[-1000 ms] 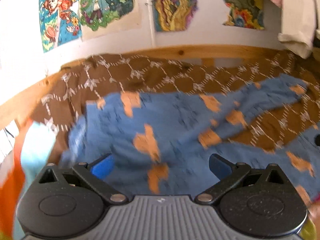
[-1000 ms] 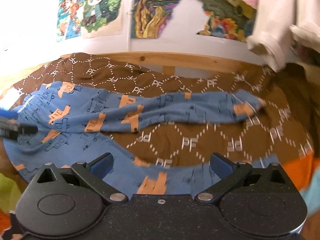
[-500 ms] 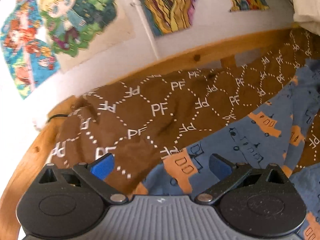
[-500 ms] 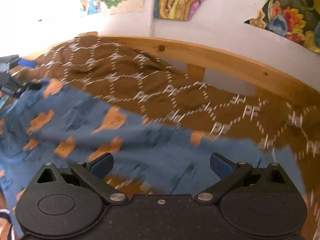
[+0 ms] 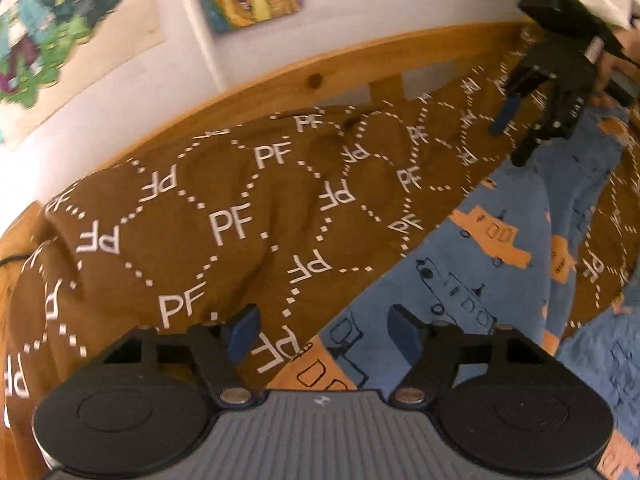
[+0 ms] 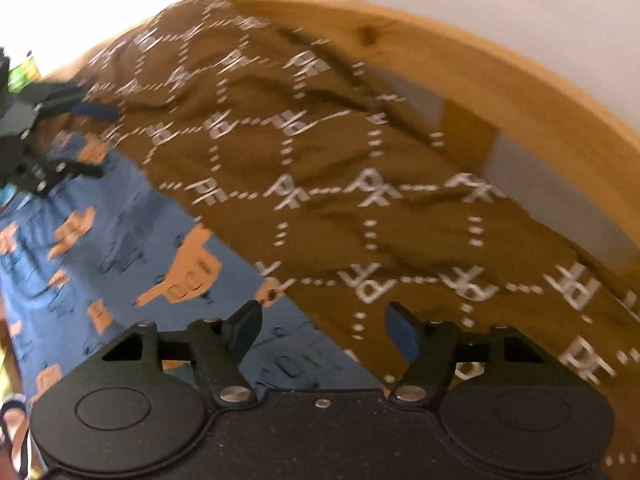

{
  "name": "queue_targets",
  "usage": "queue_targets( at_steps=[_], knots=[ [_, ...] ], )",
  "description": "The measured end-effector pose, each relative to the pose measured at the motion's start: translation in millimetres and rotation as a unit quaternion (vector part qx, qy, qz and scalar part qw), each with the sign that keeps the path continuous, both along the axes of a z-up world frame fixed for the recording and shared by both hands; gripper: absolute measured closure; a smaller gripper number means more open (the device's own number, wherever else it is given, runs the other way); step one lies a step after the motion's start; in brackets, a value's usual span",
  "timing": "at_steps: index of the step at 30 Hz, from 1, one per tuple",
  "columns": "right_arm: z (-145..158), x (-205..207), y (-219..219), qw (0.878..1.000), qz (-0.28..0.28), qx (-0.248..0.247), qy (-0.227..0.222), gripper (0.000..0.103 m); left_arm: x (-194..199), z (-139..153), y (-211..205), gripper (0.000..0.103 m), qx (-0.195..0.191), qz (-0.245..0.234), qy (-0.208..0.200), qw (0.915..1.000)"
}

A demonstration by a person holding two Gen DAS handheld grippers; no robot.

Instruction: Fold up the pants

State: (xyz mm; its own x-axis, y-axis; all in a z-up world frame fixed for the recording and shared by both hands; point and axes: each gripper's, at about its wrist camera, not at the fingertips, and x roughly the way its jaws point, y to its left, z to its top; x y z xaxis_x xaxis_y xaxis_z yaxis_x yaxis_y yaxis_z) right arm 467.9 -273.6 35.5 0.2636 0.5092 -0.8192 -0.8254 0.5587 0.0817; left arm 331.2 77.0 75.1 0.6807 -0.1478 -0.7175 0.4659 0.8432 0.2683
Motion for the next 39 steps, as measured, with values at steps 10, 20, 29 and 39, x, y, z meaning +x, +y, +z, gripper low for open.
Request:
queue_targets(
  at_steps=[10, 20, 29, 39],
  knots=[
    [-21.9, -3.1, 6.0, 0.999, 0.028, -0.026, 0.018, 0.047, 2.6, -11.7, -1.3, 0.065, 0.067, -0.023, 0.025, 0.9972],
    [-32.9, -23.3, 18.4, 0.997, 0.012, -0.067, -0.032, 0.099, -6.1, -22.4, -23.4, 0.102, 0.113, -0.005, -0.016, 0.9935],
    [4.1, -56.2, 40.4, 0.973, -0.021, -0.071, -0.220, 0.103, -15.0, 4.3, -21.8, 0.102, 0.116, 0.109, -0.110, 0.9810],
    [-25.1, -12.3, 69.2, 0.974, -0.044, -0.076, -0.208, 0.091, 16.9, -2.0, -7.5, 0.093, 0.103, 0.153, -0.058, 0.9812]
  ],
)
